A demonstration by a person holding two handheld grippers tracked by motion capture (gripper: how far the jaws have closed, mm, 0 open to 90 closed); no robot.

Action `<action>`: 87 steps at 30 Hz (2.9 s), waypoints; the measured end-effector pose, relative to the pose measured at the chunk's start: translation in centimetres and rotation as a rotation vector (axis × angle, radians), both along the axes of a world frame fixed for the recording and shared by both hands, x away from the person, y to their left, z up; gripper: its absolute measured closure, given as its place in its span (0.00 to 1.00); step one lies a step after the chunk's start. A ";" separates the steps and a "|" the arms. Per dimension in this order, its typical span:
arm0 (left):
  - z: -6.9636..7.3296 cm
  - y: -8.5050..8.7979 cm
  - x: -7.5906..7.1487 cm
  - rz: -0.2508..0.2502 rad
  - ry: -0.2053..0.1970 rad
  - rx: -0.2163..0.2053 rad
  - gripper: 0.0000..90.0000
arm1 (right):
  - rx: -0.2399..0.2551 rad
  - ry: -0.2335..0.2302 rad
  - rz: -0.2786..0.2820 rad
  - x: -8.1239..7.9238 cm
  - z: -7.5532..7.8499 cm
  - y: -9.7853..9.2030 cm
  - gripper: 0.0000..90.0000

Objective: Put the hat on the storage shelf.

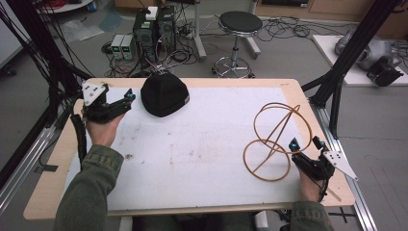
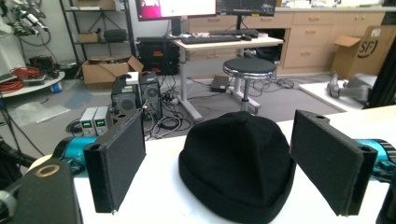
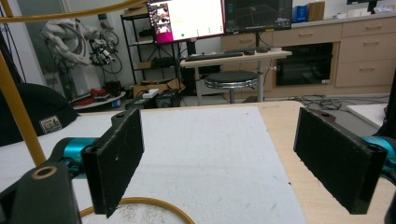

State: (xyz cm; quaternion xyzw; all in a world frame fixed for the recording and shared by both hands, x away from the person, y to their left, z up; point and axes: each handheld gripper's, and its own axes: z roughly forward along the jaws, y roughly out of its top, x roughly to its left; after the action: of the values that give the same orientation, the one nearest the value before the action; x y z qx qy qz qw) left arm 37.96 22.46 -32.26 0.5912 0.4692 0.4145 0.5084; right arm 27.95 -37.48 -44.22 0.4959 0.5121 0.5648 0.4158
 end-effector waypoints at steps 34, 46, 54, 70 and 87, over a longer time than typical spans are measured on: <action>-6.6 -7.5 10.8 0.001 0.261 -0.002 0.22 | -0.007 0.006 0.002 0.3 0.0 0.0 0.16; -9.2 -8.2 11.9 0.004 0.347 0.024 0.36 | -0.004 0.007 0.009 0.2 -0.1 -0.1 0.16; -9.9 -8.3 12.0 -0.013 0.375 0.058 0.66 | -0.003 0.007 0.007 0.2 -0.1 -0.2 0.16; -8.8 -8.1 11.5 -0.015 0.354 0.097 0.98 | -0.002 0.011 0.014 0.2 -0.2 -0.2 0.16; -4.3 -7.5 8.9 -0.084 0.192 0.061 0.98 | 0.004 0.010 0.014 0.2 -0.2 -0.3 0.16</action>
State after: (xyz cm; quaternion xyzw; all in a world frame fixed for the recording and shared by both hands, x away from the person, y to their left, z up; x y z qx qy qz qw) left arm 46.91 14.98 -36.59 0.6625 0.4778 0.3485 0.4597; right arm 28.16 -37.79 -44.37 0.4960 0.5166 0.5661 0.4082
